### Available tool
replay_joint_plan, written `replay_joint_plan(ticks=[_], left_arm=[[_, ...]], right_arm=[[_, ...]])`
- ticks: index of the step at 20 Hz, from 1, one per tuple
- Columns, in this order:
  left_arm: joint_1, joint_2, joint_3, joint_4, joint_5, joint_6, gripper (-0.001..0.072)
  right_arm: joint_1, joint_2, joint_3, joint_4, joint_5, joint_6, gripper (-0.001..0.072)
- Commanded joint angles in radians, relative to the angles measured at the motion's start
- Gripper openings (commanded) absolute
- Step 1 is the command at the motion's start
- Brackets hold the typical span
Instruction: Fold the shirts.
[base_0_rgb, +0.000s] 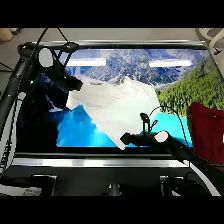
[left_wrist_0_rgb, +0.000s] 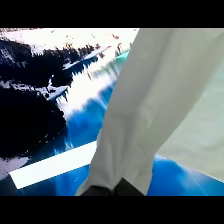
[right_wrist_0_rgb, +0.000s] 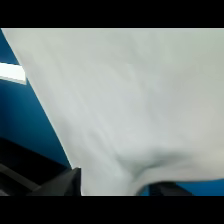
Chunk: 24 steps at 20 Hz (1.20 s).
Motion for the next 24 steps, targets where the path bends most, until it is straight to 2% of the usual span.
replay_joint_plan(ticks=[1,2,4,6,7,8,9,11,12,13,15,17,18,21,24], left_arm=[[0.000,0.006,0.000,-0.010,0.001,-0.001,0.0027],[0.000,0.006,0.000,-0.014,0.001,-0.002,0.0026],[0.000,0.007,0.001,-0.014,0.001,-0.009,0.0027],[0.002,0.021,0.022,-0.013,0.005,-0.008,0.0027],[0.006,0.039,0.048,-0.013,0.017,-0.010,0.0026],[0.012,0.067,0.095,-0.009,0.041,-0.019,0.0026],[0.019,0.104,0.159,0.002,0.082,-0.046,0.0026],[0.040,0.215,0.252,0.058,0.222,-0.150,0.0026],[0.060,0.309,0.256,0.089,0.332,-0.244,0.0026],[0.086,0.414,0.245,0.101,0.439,-0.353,0.0026],[0.121,0.621,0.182,0.100,0.648,-0.492,0.0026],[0.110,0.794,0.089,0.035,0.837,-0.494,0.0026],[0.100,0.851,0.047,-0.028,0.890,-0.464,0.0026],[0.090,0.949,-0.038,-0.137,0.880,-0.321,0.0026],[0.092,0.947,-0.045,-0.128,0.732,-0.234,0.0026]], right_arm=[[0.010,-0.002,0.001,0.036,-0.041,0.004,0.0205],[0.010,-0.002,0.001,0.036,-0.041,0.004,0.0021],[0.008,0.004,0.013,0.028,-0.024,-0.057,0.0017],[0.006,0.058,0.080,-0.051,0.051,-0.210,0.0016],[0.006,0.114,0.147,-0.186,0.100,-0.238,0.0016],[0.006,0.179,0.229,-0.364,0.141,-0.222,0.0016],[0.006,0.252,0.330,-0.578,0.180,-0.159,0.0016],[0.006,0.407,0.586,-1.090,0.244,0.101,0.0017],[0.006,0.478,0.730,-1.300,0.278,0.206,0.0017],[0.006,0.539,0.866,-1.426,0.295,0.235,0.0017],[0.006,0.631,1.061,-1.485,0.293,0.235,0.0017],[0.006,0.685,1.154,-1.474,0.296,0.235,0.0017],[0.006,0.697,1.166,-1.474,0.314,0.235,0.0017],[0.006,0.684,1.168,-1.480,0.356,0.220,0.0017],[0.006,0.636,1.168,-1.484,0.382,0.207,0.0017]])
